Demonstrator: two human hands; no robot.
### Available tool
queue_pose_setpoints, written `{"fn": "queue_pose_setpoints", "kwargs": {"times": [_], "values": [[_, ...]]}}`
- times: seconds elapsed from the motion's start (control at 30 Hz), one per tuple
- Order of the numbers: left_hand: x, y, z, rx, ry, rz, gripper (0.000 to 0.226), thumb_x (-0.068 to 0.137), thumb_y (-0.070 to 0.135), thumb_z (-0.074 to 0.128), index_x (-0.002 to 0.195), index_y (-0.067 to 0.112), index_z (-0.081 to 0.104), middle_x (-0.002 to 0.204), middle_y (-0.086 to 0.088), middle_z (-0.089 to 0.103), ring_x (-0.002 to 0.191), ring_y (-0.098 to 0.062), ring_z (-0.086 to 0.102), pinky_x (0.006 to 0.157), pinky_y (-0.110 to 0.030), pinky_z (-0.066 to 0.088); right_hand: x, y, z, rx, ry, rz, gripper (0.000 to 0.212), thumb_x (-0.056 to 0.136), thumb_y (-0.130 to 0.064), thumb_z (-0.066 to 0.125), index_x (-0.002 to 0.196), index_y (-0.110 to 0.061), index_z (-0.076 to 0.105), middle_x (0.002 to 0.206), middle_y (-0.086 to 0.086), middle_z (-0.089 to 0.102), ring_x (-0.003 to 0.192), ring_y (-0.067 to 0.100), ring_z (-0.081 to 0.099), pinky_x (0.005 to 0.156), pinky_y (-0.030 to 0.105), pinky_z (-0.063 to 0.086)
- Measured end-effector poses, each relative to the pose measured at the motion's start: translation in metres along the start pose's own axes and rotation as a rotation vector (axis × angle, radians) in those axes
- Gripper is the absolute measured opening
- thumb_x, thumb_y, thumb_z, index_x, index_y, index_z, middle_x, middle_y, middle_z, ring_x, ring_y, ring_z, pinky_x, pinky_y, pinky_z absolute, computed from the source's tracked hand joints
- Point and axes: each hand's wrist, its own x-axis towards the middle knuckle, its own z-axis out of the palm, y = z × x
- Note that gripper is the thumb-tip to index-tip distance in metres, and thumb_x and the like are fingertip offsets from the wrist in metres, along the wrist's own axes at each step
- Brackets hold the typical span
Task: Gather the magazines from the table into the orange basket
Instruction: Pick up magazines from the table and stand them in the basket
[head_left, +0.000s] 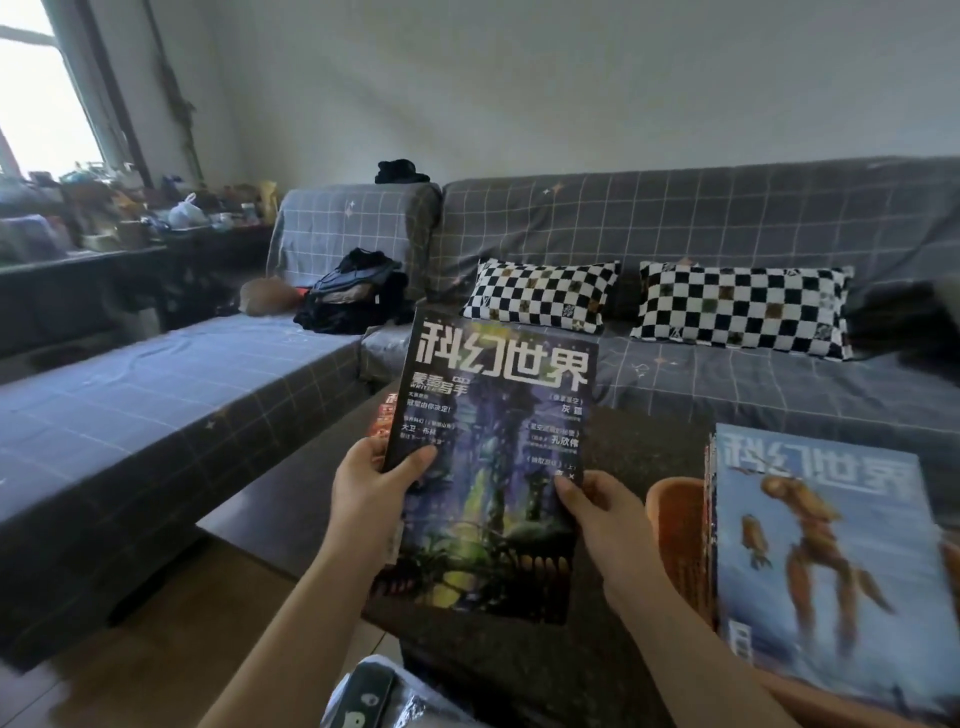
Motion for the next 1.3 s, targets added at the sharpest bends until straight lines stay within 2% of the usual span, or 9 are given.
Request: {"fn": "queue_pose_setpoints", "kwargs": {"times": [0.2,0.33,0.6,0.8,0.93,1.03,1.17,1.23,1.3], "values": [[-0.036,0.032,0.081,-0.135,-0.194,-0.076,0.025,0.08,0.023,0.078,0.094,0.01,0.062,0.083,-0.01,0.071,0.064,-0.023,0.064,0.07,-0.048,0.056,-0.006,-0.007,-0.088,-0.028,0.216,-0.056,0.02,0.09,-0.037,0.058,0.097,-0.02,0.064,0.088,-0.001,0.07,0.085,0.019,0.066,0.082,0.043,0.052],[-0.062,0.033,0.143,-0.147,-0.311,-0.089,0.019,0.085,0.022,0.073,0.095,0.011,0.062,0.09,-0.01,0.073,0.074,-0.024,0.071,0.068,-0.041,0.059,-0.008,0.001,-0.151,-0.046,0.365,-0.027,0.015,0.092,-0.034,0.056,0.086,-0.022,0.063,0.086,0.003,0.07,0.084,0.024,0.065,0.084,0.05,0.051],[-0.101,0.024,0.237,-0.093,-0.511,-0.208,0.005,0.089,0.018,0.067,0.093,0.016,0.067,0.087,-0.005,0.075,0.082,-0.023,0.073,0.08,-0.045,0.059,-0.008,0.028,-0.246,-0.141,0.579,0.044,0.016,0.094,-0.028,0.054,0.094,-0.014,0.062,0.078,-0.004,0.062,0.069,0.01,0.055,0.054,0.028,0.039],[-0.107,0.008,0.264,0.089,-0.513,-0.116,0.005,0.088,0.02,0.069,0.089,0.025,0.069,0.075,0.007,0.074,0.071,-0.01,0.072,0.067,-0.031,0.059,-0.005,0.045,-0.266,-0.249,0.556,0.058,0.011,0.095,-0.025,0.054,0.09,-0.018,0.061,0.081,-0.003,0.064,0.08,0.02,0.06,0.062,0.031,0.041],[-0.118,0.002,0.264,0.183,-0.512,-0.013,0.029,0.086,0.015,0.071,0.077,0.037,0.054,0.059,0.016,0.068,0.055,0.01,0.063,0.044,-0.006,0.043,-0.009,0.059,-0.268,-0.352,0.517,0.125,0.034,0.095,-0.025,0.052,0.129,-0.021,0.054,0.112,0.005,0.067,0.082,0.016,0.057,0.059,0.022,0.044],[-0.123,-0.004,0.263,0.243,-0.492,0.087,0.032,0.086,0.015,0.072,0.088,0.041,0.054,0.074,0.013,0.065,0.066,0.006,0.065,0.053,-0.008,0.049,-0.015,0.067,-0.265,-0.375,0.543,0.12,0.043,0.095,-0.021,0.053,0.137,-0.028,0.047,0.105,0.002,0.069,0.082,0.022,0.066,0.063,0.03,0.053],[-0.123,-0.008,0.262,0.341,-0.484,0.188,0.034,0.088,0.02,0.07,0.121,0.024,0.062,0.114,0.014,0.054,0.095,-0.007,0.06,0.09,-0.032,0.053,-0.011,0.071,-0.262,-0.48,0.568,0.101,0.046,0.092,-0.013,0.057,0.137,-0.021,0.05,0.128,0.009,0.055,0.092,0.021,0.06,0.066,0.022,0.043],[-0.123,-0.01,0.262,0.343,-0.45,0.186,0.035,0.087,0.02,0.07,0.122,0.022,0.062,0.117,0.011,0.055,0.097,-0.009,0.059,0.091,-0.033,0.053,-0.01,0.071,-0.259,-0.542,0.548,0.139,0.044,0.091,-0.013,0.057,0.135,-0.018,0.052,0.129,0.013,0.052,0.098,0.026,0.059,0.075,0.03,0.049],[-0.123,-0.014,0.263,0.373,-0.428,0.207,0.032,0.088,0.022,0.069,0.12,0.022,0.065,0.115,0.01,0.057,0.093,-0.004,0.057,0.085,-0.02,0.051,-0.009,0.072,-0.257,-0.568,0.551,0.149,0.042,0.091,-0.014,0.058,0.133,-0.013,0.052,0.133,0.013,0.05,0.111,0.03,0.055,0.087,0.035,0.047]]}}
